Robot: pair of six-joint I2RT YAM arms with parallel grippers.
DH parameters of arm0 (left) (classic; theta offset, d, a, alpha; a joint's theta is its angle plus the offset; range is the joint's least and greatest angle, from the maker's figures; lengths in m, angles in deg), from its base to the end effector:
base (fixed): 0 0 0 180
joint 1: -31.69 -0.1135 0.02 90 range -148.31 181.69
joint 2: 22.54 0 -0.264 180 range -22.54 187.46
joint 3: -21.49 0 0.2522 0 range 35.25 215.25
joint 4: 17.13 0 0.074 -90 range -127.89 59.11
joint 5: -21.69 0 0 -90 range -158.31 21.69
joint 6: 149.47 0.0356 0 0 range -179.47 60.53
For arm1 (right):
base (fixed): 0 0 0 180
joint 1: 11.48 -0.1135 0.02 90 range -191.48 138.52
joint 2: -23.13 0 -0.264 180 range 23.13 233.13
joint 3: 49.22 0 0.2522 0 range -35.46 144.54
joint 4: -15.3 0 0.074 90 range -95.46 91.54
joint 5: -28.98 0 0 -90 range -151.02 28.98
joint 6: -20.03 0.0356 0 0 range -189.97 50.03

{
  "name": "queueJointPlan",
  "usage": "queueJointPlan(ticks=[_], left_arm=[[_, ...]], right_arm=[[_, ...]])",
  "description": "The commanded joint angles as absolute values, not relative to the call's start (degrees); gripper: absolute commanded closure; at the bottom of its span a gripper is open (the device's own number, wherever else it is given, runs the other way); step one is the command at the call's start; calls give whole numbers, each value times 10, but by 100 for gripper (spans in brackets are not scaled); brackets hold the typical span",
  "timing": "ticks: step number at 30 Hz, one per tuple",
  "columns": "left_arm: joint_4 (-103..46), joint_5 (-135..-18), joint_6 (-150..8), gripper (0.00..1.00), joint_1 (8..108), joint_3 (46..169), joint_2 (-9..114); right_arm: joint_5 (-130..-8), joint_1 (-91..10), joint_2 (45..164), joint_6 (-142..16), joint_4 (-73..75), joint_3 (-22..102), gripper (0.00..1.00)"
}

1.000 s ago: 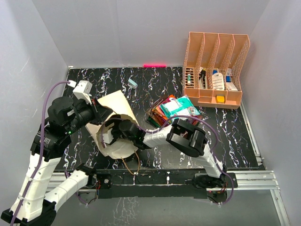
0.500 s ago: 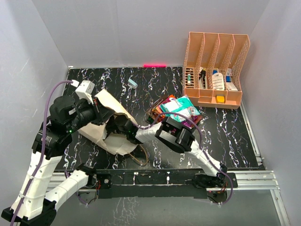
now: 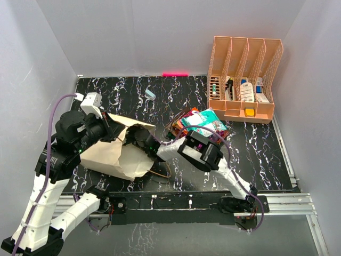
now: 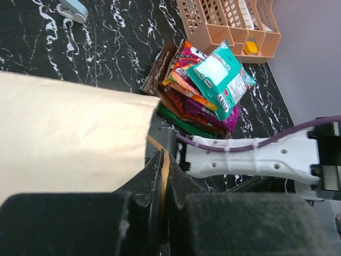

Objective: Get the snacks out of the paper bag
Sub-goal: Take out the snack from the paper bag.

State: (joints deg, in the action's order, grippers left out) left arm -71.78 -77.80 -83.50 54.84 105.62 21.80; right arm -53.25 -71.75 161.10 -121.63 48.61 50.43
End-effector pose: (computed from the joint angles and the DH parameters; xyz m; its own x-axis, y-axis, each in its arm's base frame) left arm 0.1176 -0.0567 0.4314 -0.4329 -0.2517 -0.8656 0.3920 0.8121 -0.4322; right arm 0.2635 0.4516 0.1243 0.5956 -0.5242 -0.6087 -0.5263 0.3179 -0.7887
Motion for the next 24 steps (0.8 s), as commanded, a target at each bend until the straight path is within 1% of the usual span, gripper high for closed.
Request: queueJointPlan(ticks=[1, 4, 9, 11, 13, 15, 17, 20, 22, 24], left_arm=[[-715, -735, -839, 100, 550, 1051, 224], [-699, -726, -841, 100, 550, 1043, 244], [-695, -713, -834, 100, 550, 1052, 288], [-705, -708, -831, 100, 550, 1060, 294], [-708, -707, -825, 100, 550, 1061, 286], [-712, -709, -814, 100, 550, 1060, 274], [-720, -711, -802, 100, 550, 1060, 262], [-724, -714, -790, 100, 550, 1048, 245], [-720, -718, -784, 100, 550, 1037, 235], [-719, -720, -782, 100, 550, 1031, 231]], right_arm=[[-372, -691, 1503, -1155, 545, 433, 93], [-300, -690, 1471, -1148, 543, 391, 93], [-272, -695, 1417, -1097, 500, 339, 93], [-312, -707, 1400, -1080, 476, 322, 93], [-377, -721, 1385, -1089, 508, 278, 93], [-436, -734, 1375, -1085, 512, 264, 93], [-460, -746, 1371, -1072, 475, 272, 93], [-493, -756, 1367, -1058, 464, 270, 92], [-532, -758, 1369, -1062, 476, 264, 88], [-573, -759, 1370, -1090, 503, 249, 77]])
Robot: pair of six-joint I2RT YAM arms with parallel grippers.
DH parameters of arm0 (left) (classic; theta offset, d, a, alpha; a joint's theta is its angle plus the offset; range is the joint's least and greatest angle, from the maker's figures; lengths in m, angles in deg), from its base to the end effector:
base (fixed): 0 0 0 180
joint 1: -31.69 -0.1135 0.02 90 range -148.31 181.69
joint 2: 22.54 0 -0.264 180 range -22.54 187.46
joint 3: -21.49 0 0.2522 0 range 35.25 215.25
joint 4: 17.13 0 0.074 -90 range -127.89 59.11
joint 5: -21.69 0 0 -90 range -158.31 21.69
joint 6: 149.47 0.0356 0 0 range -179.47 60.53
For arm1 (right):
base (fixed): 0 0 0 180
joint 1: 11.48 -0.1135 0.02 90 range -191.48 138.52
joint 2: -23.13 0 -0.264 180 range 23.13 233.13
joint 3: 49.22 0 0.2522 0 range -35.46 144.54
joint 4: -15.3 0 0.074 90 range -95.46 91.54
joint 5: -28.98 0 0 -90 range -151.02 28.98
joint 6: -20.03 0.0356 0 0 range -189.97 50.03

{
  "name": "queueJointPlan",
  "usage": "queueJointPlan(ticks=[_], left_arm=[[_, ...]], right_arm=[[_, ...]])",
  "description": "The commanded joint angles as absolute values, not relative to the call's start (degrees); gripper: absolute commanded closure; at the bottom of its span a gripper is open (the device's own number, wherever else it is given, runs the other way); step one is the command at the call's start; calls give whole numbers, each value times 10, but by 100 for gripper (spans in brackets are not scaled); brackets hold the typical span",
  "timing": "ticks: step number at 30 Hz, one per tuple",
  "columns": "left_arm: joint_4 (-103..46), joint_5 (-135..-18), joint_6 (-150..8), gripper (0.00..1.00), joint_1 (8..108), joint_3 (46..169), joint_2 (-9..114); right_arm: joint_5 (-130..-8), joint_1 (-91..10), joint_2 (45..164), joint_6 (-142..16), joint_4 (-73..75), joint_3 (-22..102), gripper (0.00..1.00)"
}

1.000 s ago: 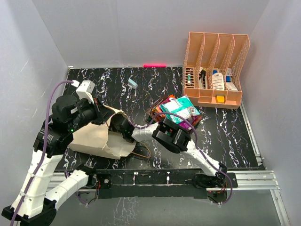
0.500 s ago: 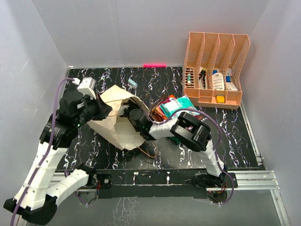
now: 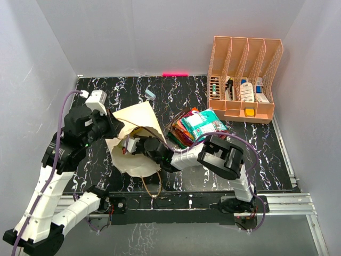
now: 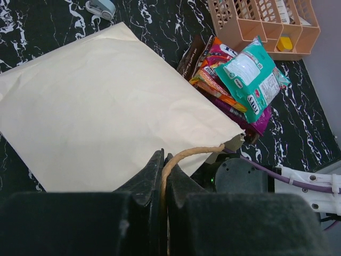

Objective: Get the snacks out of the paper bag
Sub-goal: Take out the snack from the paper bag.

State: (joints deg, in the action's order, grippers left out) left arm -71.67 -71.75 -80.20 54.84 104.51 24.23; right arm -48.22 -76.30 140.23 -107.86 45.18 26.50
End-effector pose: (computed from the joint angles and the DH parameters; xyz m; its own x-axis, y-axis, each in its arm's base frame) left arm 0.1339 -0.0596 0.4206 -0.4273 -0.2016 -0.8813 0.3139 0.8811 -0.3537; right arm 0.1927 0.3912 0.1601 0.4183 -0.5179 -0.7462 -0.6756 0.3717 -0.6367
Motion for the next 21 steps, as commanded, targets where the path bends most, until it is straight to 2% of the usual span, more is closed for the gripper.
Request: queueJointPlan(ticks=[1, 3, 6, 12, 21], left_arm=[[-718, -724, -779, 100, 550, 1029, 230], [-717, -731, -777, 100, 550, 1028, 230], [-716, -739, -776, 100, 550, 1031, 231], [-720, -746, -776, 100, 550, 1040, 228], [-718, -769, -771, 100, 550, 1041, 225]], right_arm=[[-595, -760, 1372, -1108, 518, 242, 69], [-629, -760, 1376, -1142, 533, 238, 55], [-675, -762, 1390, -1203, 507, 257, 45], [-670, -766, 1429, -1360, 480, 289, 41], [-665, -755, 1497, -1553, 362, 394, 39]])
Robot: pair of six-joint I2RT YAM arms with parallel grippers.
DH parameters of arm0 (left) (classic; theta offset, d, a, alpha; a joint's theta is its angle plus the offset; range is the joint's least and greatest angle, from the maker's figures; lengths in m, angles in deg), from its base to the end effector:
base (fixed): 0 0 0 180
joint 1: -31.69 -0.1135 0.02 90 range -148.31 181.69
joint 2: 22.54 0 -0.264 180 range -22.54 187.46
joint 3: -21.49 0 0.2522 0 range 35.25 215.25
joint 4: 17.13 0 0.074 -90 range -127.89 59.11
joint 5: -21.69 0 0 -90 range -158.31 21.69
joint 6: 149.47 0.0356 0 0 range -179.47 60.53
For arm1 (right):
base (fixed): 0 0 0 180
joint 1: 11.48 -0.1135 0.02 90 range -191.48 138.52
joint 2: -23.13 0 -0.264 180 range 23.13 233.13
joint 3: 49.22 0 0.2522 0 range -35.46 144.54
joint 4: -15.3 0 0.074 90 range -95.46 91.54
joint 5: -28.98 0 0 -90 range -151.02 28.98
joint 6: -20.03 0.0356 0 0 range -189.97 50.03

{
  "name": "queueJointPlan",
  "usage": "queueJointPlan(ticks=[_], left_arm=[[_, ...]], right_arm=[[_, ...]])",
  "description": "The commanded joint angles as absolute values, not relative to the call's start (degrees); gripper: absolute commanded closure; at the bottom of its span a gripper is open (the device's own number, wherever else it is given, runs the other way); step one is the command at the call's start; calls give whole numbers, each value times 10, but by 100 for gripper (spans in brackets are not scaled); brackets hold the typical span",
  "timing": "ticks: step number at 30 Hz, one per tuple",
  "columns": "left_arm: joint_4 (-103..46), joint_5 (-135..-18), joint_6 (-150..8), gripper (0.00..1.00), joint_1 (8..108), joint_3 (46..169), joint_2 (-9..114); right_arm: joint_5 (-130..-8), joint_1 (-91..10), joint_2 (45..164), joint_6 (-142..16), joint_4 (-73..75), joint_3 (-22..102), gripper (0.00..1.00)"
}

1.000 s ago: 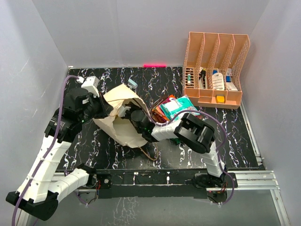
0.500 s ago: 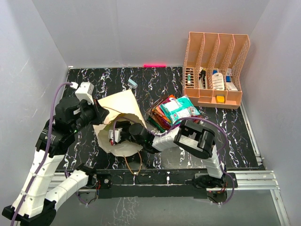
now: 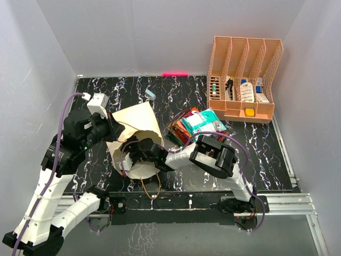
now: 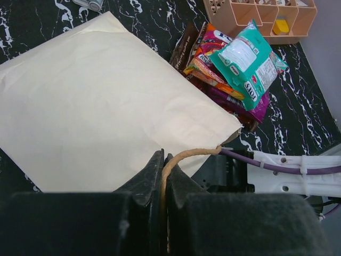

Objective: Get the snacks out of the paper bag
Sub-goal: Take out the snack from the paper bag.

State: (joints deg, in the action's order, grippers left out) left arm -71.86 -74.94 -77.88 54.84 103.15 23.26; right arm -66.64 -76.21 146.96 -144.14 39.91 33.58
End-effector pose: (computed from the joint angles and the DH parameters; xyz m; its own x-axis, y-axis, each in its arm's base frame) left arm 0.1306 -0.0603 0.4151 -0.4372 -0.1542 -0.8860 0.3719 0.8660 -0.3343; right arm 0.1942 0.4195 0.1363 0.8715 -0.3967 -0.2883 -0.3725 -0.1532 -0.9153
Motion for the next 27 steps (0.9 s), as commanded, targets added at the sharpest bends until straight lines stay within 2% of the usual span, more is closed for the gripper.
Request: queueJointPlan(ticks=[1, 9, 16, 18, 21, 27], left_arm=[[-716, -772, -771, 100, 550, 1041, 225], [-714, -787, -777, 100, 550, 1042, 221], [-712, -797, -788, 100, 550, 1037, 222], [-714, -797, -789, 100, 550, 1039, 222], [-722, -769, -789, 100, 550, 1048, 221], [-730, -673, -800, 100, 550, 1033, 212]], right_arm=[[-660, -753, 1508, -1569, 355, 408, 39], [-637, -733, 1600, -1644, 340, 512, 42], [-657, -730, 1661, -1684, 407, 562, 47], [-657, -731, 1660, -1676, 445, 553, 45], [-655, -731, 1616, -1584, 443, 519, 43], [-634, -731, 1478, -1399, 492, 361, 37]])
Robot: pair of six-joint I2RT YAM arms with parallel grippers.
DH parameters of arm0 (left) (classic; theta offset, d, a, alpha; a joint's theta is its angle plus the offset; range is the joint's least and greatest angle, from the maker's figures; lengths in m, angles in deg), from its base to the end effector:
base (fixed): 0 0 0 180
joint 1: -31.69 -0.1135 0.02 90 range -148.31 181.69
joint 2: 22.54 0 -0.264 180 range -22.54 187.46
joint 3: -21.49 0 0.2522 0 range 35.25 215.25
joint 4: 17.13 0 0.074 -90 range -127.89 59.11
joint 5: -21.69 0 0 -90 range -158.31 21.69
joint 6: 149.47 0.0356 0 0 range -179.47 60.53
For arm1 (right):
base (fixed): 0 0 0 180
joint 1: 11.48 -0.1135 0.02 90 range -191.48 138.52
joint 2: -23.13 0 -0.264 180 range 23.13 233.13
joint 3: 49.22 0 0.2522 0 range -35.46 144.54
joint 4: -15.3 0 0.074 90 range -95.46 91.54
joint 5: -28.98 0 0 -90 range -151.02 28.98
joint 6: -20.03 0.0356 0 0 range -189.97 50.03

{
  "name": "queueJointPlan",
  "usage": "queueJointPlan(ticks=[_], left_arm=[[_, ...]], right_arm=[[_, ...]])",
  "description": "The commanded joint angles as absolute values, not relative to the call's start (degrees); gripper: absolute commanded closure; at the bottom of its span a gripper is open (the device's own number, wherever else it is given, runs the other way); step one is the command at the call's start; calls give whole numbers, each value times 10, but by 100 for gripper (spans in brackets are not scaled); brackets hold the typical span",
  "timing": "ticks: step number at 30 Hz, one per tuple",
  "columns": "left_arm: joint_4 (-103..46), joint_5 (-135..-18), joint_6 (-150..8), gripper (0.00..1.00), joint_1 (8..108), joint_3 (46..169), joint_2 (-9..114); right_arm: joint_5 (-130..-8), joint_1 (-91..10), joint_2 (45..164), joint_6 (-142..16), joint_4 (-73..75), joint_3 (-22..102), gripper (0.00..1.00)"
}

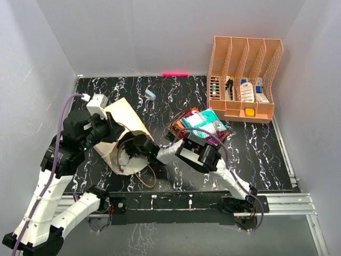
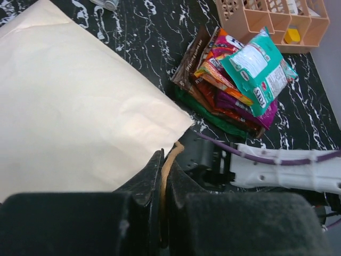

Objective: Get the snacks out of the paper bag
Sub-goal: Take out the snack from the paper bag.

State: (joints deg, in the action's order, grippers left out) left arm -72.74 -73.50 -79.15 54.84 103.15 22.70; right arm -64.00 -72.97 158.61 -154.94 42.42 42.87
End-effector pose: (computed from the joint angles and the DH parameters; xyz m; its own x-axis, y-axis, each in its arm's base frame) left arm 0.1278 -0.0582 0.4147 -0.4429 -0.1754 -0.8793 0.3408 0.8741 -0.3461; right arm 0.2354 0.4373 0.0947 0.8862 -0.4527 -0.0987 -0.2122 -0.2073 -0.9550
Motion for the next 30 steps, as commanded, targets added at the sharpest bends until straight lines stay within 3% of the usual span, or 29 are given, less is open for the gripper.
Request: queueJointPlan(ticks=[1, 8, 16, 30], left_arm=[[-727, -669, -800, 100, 550, 1028, 209], [-697, -717, -768, 100, 550, 1005, 188], [-680, -775, -732, 100, 550, 993, 179], [-685, -813, -691, 100, 587, 993, 171]], right_arm=[[-632, -730, 1460, -1366, 495, 341, 37], [-675, -753, 1432, -1324, 558, 269, 37], [-714, -761, 1490, -1410, 583, 340, 39], [-705, -757, 1615, -1642, 430, 513, 39]])
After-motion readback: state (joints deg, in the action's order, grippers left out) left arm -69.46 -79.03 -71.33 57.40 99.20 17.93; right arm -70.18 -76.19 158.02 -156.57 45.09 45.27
